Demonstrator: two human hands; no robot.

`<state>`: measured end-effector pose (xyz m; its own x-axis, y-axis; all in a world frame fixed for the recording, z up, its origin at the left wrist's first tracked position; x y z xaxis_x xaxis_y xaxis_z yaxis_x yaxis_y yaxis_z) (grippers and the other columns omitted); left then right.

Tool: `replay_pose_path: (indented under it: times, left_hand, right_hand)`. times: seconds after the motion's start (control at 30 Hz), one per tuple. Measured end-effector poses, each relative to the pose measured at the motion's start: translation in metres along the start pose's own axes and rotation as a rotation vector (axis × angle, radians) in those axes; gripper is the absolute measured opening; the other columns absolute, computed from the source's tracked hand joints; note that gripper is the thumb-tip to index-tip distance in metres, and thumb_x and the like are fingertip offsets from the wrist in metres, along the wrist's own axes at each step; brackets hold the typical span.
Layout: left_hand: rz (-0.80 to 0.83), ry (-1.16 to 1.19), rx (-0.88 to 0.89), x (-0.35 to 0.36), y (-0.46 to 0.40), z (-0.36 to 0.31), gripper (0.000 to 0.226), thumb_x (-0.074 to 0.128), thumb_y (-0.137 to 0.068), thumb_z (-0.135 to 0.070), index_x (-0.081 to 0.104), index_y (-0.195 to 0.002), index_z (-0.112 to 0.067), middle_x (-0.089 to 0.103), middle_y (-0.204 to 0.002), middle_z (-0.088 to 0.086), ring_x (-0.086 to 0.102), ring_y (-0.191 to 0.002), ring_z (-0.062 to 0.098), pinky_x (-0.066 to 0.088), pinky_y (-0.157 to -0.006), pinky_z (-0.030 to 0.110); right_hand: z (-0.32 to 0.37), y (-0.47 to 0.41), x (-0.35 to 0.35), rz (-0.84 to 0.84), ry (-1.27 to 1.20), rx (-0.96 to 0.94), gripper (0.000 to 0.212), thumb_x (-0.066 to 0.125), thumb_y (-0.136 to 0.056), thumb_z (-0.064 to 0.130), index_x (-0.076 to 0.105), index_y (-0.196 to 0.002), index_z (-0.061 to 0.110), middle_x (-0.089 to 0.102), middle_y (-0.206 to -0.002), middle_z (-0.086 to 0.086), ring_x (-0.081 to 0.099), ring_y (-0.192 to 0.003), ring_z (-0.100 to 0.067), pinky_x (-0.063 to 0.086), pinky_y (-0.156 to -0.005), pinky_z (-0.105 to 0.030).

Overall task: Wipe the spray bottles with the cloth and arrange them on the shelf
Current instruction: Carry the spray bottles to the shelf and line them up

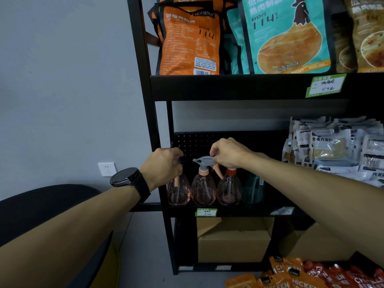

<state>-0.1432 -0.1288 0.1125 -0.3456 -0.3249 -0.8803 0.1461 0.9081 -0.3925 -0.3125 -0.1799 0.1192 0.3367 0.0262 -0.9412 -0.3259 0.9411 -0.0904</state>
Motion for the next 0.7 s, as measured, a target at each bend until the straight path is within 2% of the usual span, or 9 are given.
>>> replay_pose_path:
  times: [0.1, 0.2, 0.3, 0.37, 0.6, 0.7]
  left_hand:
    - [0.043, -0.043, -0.022, 0.002, -0.002, 0.001, 0.033, 0.058, -0.095, -0.023, 0.063, -0.125, -0.012, 0.073, -0.106, 0.009, 0.069, -0.088, 0.025, 0.051, -0.072, 0.025]
    - [0.075, -0.065, -0.038, 0.005, -0.003, 0.003, 0.020, 0.057, -0.093, -0.020, 0.072, -0.100, -0.009, 0.075, -0.089, 0.009, 0.067, -0.073, 0.025, 0.055, -0.067, 0.031]
    - [0.089, -0.068, -0.037, 0.006, -0.002, 0.005, 0.021, 0.057, -0.092, -0.018, 0.075, -0.089, -0.008, 0.074, -0.080, 0.009, 0.066, -0.069, 0.026, 0.056, -0.066, 0.036]
    - [0.094, -0.067, -0.036, 0.006, -0.001, 0.006, 0.021, 0.057, -0.092, -0.018, 0.075, -0.088, -0.008, 0.073, -0.080, 0.009, 0.066, -0.071, 0.026, 0.056, -0.068, 0.038]
    - [0.112, -0.050, -0.044, 0.005, -0.001, 0.005, 0.023, 0.055, -0.095, -0.018, 0.076, -0.093, -0.010, 0.075, -0.088, 0.007, 0.067, -0.079, 0.023, 0.057, -0.074, 0.035]
    - [0.114, -0.038, -0.050, 0.005, -0.001, 0.005, 0.024, 0.053, -0.095, -0.016, 0.077, -0.095, -0.012, 0.074, -0.090, 0.006, 0.067, -0.080, 0.024, 0.056, -0.073, 0.032]
  right_hand:
    - [0.002, 0.001, 0.001, 0.000, 0.018, -0.013, 0.023, 0.062, -0.092, 0.012, 0.068, -0.114, 0.016, 0.065, -0.117, -0.004, 0.062, -0.097, -0.018, 0.046, -0.074, -0.025]
    - [0.006, 0.002, 0.002, -0.011, 0.035, -0.019, 0.022, 0.061, -0.093, 0.013, 0.067, -0.113, 0.016, 0.066, -0.113, -0.004, 0.059, -0.087, -0.015, 0.043, -0.069, -0.024]
    - [0.008, 0.002, 0.002, -0.019, 0.031, -0.023, 0.021, 0.059, -0.093, 0.012, 0.067, -0.112, 0.016, 0.066, -0.113, -0.005, 0.062, -0.090, -0.017, 0.043, -0.068, -0.024]
    - [0.010, 0.002, 0.003, -0.016, 0.030, -0.027, 0.022, 0.059, -0.093, 0.012, 0.067, -0.113, 0.016, 0.065, -0.114, -0.005, 0.063, -0.094, -0.019, 0.044, -0.069, -0.024]
    - [0.018, 0.003, 0.006, 0.030, 0.014, -0.042, 0.026, 0.059, -0.095, 0.019, 0.065, -0.120, 0.015, 0.064, -0.115, -0.006, 0.059, -0.086, -0.016, 0.042, -0.062, -0.022]
    - [0.021, 0.003, 0.009, 0.053, -0.016, -0.033, 0.024, 0.060, -0.094, 0.021, 0.068, -0.115, 0.014, 0.064, -0.102, -0.004, 0.058, -0.074, -0.012, 0.039, -0.053, -0.020]
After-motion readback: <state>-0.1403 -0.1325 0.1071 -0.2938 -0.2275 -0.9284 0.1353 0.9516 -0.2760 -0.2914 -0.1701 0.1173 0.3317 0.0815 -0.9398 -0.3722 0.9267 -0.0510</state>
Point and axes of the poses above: each hand's wrist, its own y-axis away from the middle knuckle, its own x-axis out of the palm, z = x × y, the point moved 7 cm from there along -y, towards the middle knuckle
